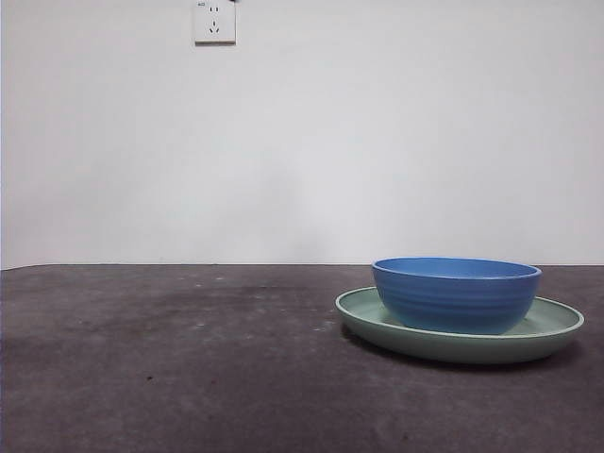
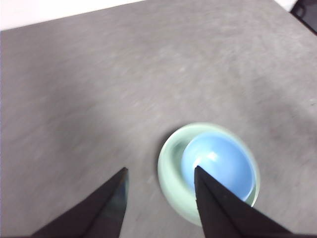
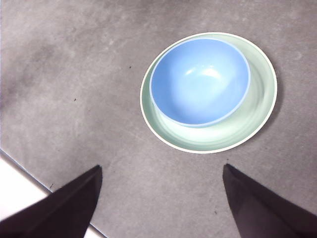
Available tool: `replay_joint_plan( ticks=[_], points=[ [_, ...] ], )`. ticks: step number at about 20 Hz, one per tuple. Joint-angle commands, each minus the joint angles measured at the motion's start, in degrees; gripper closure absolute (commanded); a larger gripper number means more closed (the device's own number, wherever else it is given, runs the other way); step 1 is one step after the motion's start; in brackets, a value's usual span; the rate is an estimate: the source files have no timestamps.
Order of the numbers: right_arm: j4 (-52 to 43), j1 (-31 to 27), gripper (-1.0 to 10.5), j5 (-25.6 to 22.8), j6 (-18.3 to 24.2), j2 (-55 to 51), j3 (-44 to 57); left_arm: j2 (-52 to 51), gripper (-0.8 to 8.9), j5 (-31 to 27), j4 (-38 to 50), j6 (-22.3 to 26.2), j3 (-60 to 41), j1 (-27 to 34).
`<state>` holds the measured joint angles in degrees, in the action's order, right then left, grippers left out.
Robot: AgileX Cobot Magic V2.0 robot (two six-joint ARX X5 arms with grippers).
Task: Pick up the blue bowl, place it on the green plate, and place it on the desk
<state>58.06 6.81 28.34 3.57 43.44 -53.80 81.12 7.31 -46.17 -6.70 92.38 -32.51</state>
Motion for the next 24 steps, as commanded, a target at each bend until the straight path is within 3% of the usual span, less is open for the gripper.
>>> replay_joint_plan(
  ticks=[1, 8, 12, 15, 22, 24],
  points=[
    [-0.37, 0.24, 5.6, -0.07, -0.55, 0.28, -1.05, -6.12, 5.96, 0.13, 1.07, 2.10, -7.85, 0.87],
    [-0.35, 0.24, 5.6, -0.07, -0.57, 0.28, -1.05, -26.77, 5.96, 8.98, 7.72, 3.02, -33.79, 1.55],
    [-0.26, 0.24, 5.6, -0.07, -0.59, 0.28, -1.05, -32.22, 5.96, 16.59, 8.55, 3.74, -41.70, 1.55],
    [-0.24, 0.24, 5.6, -0.07, -0.59, 0.31, -1.03, -32.83, 5.96, 20.06, 8.26, 4.39, -43.08, 1.53],
    [-0.15, 0.24, 5.6, -0.48, -2.08, 0.33, -0.98, -32.83, 5.96, 20.20, 8.52, 4.52, -43.08, 1.53],
    [-0.17, 0.24, 5.6, -4.50, -4.63, 0.42, -0.94, -32.83, 5.96, 20.20, 8.52, 4.52, -43.08, 1.53]
  ],
)
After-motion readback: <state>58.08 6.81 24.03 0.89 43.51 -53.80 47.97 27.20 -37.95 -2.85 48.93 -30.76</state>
